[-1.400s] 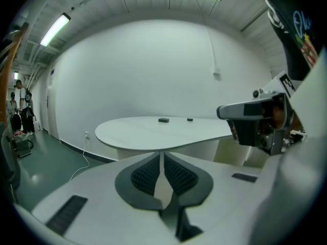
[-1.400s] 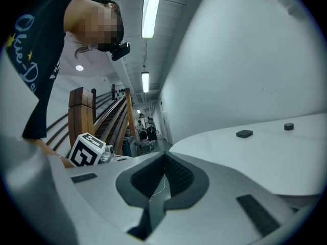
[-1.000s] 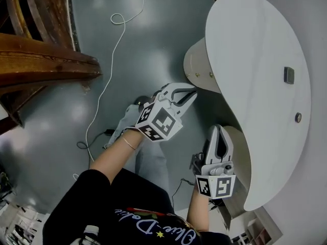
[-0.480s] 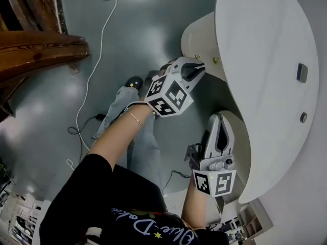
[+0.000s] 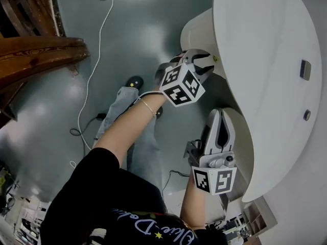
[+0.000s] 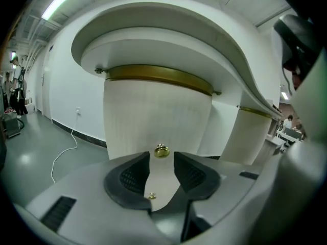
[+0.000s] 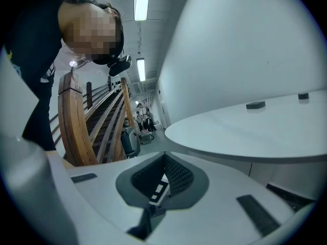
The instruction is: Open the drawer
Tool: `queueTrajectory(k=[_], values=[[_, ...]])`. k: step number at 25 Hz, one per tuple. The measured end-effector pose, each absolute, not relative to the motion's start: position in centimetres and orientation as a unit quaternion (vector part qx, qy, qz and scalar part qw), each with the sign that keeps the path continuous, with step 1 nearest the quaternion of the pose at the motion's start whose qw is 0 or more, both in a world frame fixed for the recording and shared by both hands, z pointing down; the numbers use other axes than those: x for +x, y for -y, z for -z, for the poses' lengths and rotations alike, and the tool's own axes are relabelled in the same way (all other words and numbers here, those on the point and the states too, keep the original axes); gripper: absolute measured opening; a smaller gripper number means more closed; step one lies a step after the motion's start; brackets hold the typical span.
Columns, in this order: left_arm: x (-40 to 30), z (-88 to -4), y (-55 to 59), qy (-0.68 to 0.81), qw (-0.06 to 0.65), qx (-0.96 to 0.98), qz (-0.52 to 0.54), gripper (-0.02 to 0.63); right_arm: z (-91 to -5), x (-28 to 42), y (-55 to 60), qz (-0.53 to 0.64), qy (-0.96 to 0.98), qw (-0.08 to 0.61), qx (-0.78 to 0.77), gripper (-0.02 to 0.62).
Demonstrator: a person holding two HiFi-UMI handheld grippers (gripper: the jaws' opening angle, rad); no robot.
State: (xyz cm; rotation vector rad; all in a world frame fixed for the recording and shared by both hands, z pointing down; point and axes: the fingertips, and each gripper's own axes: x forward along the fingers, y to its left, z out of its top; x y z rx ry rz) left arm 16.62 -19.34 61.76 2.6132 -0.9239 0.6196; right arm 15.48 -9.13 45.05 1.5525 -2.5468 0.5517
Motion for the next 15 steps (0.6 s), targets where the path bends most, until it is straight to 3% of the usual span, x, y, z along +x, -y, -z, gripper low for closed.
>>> queueTrajectory(k=[15], values=[[18.2,-63.2,20.9,0.331,0.190,0.901,-0.205,0.130,-45.4,16.0,8.6,-0.193,0.829,0.052,0.522,-0.003]])
